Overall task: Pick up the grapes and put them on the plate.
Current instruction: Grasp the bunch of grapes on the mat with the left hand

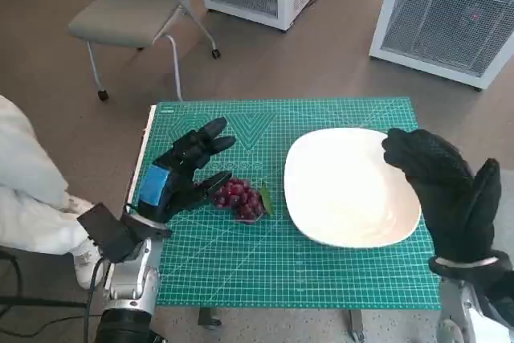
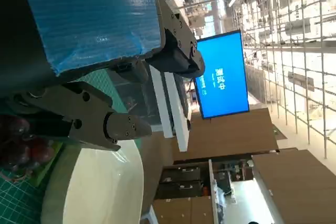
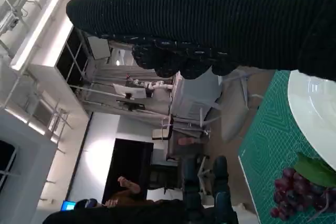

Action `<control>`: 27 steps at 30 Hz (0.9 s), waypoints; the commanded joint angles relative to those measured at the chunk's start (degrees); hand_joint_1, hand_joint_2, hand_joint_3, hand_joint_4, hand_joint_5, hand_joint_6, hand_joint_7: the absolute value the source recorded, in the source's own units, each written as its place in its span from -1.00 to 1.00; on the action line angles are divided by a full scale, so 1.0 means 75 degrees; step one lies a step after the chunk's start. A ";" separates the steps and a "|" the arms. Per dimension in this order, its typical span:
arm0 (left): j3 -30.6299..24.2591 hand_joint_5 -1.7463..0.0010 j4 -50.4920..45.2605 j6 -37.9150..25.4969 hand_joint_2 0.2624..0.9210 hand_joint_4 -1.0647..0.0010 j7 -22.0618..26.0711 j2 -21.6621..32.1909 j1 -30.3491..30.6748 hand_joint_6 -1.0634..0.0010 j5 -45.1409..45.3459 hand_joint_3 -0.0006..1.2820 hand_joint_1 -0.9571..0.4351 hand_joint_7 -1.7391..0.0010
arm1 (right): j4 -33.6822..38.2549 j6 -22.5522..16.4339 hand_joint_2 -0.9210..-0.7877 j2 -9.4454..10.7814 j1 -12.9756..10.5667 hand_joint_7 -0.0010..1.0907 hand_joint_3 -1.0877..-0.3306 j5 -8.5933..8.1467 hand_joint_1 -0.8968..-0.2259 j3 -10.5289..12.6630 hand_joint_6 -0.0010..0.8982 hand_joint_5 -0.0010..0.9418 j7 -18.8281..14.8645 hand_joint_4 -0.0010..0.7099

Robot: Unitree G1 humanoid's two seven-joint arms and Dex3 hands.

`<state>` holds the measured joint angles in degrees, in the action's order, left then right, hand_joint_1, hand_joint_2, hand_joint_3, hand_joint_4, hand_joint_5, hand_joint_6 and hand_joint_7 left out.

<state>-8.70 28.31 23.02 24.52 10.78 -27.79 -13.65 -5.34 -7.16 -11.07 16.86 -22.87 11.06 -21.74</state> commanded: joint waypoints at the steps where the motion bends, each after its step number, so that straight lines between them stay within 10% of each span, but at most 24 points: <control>1: 0.0016 0.29 -0.0005 -0.0004 1.00 0.40 0.0033 0.0010 0.0023 -0.11 0.0008 -0.63 0.42 0.99 | 0.0055 0.0063 -1.00 0.0026 -0.0072 0.88 0.25 -0.0059 0.64 -0.0018 -0.56 0.85 -0.0026 0.09; 27: -0.0042 0.31 0.0096 -0.0002 1.00 0.40 0.0263 0.0038 -0.0042 -0.08 -0.0102 -0.80 0.29 1.00 | 0.0146 -0.0014 -1.00 -0.0020 -0.0031 0.89 0.24 0.0014 0.65 -0.0002 -0.56 0.85 -0.0028 0.09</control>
<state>-8.83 28.48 23.02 25.77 10.81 -27.80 -13.78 -5.12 -7.56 -11.09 16.97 -22.82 11.08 -21.74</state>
